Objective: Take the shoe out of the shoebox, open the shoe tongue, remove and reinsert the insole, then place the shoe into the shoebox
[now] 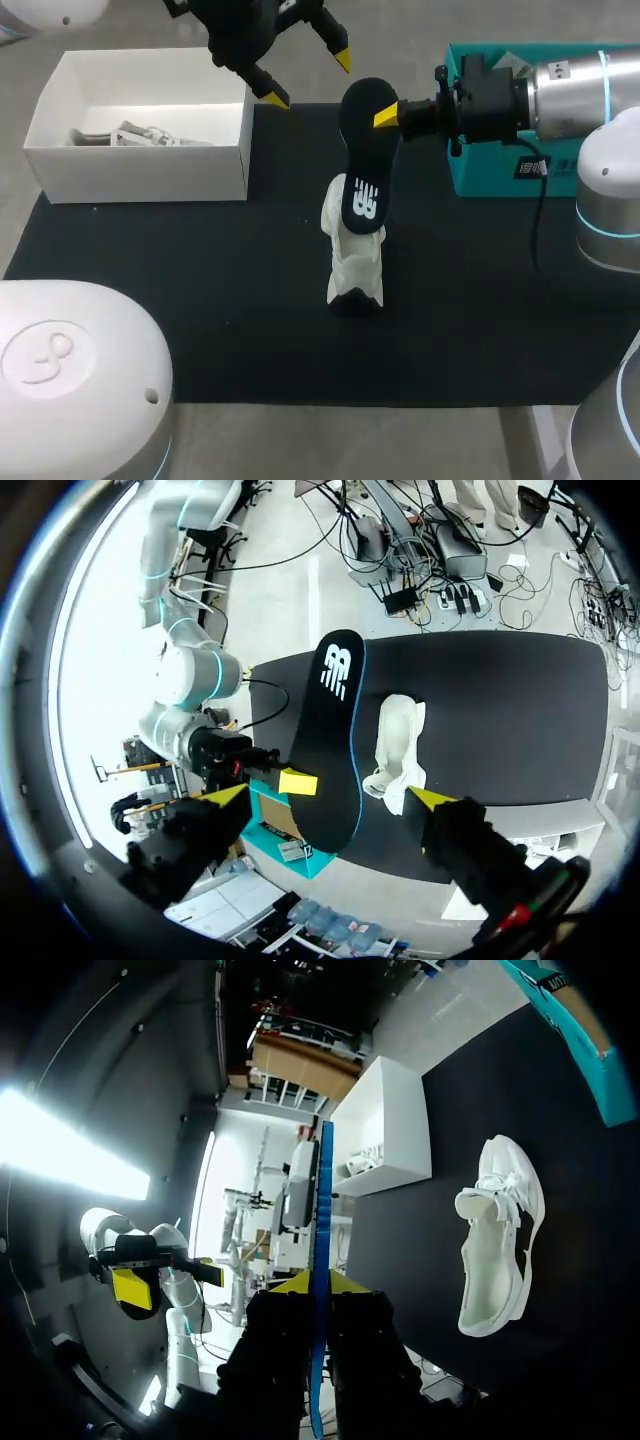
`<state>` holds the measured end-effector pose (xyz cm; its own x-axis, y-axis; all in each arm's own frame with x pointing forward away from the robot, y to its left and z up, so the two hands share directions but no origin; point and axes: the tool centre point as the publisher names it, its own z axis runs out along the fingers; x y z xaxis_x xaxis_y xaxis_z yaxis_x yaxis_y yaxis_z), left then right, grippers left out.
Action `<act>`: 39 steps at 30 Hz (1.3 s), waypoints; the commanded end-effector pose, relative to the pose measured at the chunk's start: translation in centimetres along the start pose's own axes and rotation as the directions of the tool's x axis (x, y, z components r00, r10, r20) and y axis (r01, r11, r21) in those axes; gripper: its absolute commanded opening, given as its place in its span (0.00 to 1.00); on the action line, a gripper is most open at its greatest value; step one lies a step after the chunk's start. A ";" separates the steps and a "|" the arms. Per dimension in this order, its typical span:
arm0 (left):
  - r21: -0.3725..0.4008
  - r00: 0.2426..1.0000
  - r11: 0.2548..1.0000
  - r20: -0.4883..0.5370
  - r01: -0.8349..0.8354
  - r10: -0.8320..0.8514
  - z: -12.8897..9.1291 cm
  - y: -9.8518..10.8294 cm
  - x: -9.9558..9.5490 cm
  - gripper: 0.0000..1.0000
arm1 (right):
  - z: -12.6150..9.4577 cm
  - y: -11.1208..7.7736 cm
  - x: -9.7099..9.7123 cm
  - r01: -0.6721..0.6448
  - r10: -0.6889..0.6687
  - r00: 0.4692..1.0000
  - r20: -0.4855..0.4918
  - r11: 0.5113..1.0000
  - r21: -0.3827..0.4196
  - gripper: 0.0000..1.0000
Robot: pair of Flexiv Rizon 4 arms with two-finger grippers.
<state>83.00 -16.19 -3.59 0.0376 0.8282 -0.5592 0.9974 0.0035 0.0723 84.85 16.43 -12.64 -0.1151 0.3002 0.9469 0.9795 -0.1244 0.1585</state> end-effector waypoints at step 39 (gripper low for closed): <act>0.007 0.916 0.990 -0.380 -0.138 0.131 1.2 1.5 -4.2 1.00 | 0.8 2.1 -1.1 0.029 -0.028 1.000 -0.011 1.000 0.004 0.00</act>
<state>84.54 -20.53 -2.09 0.1397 0.9727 -0.1855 0.9839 -0.1152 0.1368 87.25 16.58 -13.56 -0.1459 0.2917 0.9453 0.9764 -0.1112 0.1850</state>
